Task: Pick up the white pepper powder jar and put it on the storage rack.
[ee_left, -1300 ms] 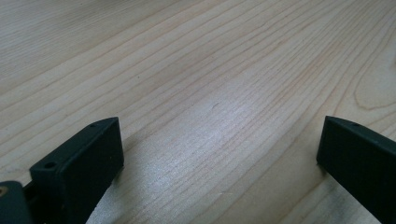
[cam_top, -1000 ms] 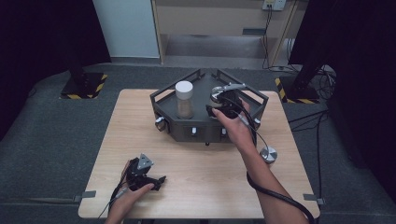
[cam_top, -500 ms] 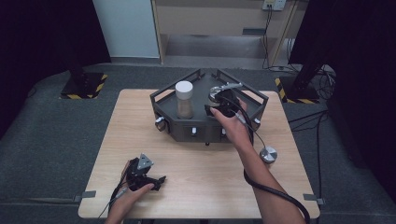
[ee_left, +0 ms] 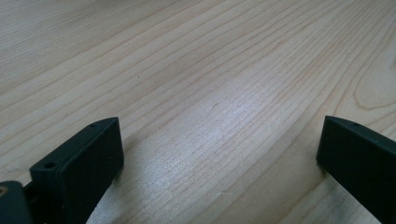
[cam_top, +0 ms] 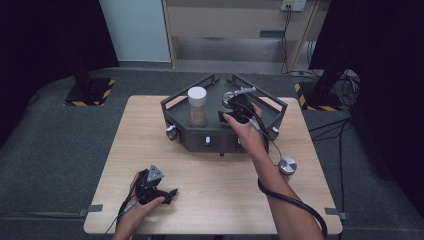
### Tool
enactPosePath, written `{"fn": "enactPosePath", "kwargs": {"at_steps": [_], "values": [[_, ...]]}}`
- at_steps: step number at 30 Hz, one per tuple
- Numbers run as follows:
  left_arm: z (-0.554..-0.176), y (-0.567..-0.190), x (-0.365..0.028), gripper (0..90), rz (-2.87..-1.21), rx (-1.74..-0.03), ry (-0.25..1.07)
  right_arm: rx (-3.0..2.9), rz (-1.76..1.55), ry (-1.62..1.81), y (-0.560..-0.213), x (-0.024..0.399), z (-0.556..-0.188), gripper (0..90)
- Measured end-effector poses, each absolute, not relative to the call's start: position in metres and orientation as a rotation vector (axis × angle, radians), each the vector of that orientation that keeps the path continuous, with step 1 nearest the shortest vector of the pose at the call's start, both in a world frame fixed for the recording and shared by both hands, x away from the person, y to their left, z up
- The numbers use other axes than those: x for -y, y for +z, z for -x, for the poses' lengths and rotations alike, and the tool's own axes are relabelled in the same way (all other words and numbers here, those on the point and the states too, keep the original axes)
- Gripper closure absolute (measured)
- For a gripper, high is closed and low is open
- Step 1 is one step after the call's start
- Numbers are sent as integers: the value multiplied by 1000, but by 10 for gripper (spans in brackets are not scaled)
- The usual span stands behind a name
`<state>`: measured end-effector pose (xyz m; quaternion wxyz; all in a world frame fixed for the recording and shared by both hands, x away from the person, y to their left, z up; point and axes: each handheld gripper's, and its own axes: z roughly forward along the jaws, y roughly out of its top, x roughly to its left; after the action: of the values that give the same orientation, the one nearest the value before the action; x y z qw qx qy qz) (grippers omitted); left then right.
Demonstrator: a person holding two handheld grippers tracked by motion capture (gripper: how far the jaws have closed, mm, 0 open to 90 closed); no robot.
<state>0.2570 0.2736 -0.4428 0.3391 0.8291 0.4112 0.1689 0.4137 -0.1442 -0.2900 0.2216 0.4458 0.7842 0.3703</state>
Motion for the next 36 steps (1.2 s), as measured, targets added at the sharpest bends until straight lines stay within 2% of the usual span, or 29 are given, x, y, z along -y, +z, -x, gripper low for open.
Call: {"fn": "enactPosePath", "kwargs": {"at_steps": [36], "values": [[-257,-443,-274,0,-2157,-1070,441,-2201,-1253,985,-298,138,-425,308]]}}
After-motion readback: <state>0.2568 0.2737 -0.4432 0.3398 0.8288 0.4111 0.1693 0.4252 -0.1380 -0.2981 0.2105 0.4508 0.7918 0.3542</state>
